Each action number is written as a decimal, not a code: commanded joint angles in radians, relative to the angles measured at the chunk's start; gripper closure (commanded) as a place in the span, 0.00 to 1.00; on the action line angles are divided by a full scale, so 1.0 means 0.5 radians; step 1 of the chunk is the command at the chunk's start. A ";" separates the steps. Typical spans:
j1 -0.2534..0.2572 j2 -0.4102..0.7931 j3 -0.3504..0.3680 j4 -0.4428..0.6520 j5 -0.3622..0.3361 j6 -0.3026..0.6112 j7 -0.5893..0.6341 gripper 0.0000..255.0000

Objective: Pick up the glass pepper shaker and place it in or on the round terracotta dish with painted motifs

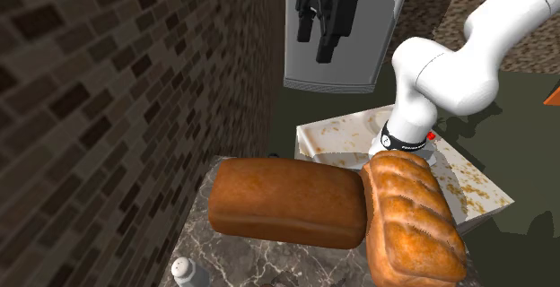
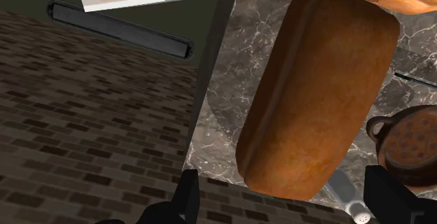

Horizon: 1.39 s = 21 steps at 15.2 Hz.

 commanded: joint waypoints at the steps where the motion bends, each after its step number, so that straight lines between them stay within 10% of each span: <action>1: 0.000 0.000 0.000 0.000 0.000 0.000 0.000 0.00; 21: 0.119 1.452 0.424 0.637 -0.275 0.643 0.273 0.00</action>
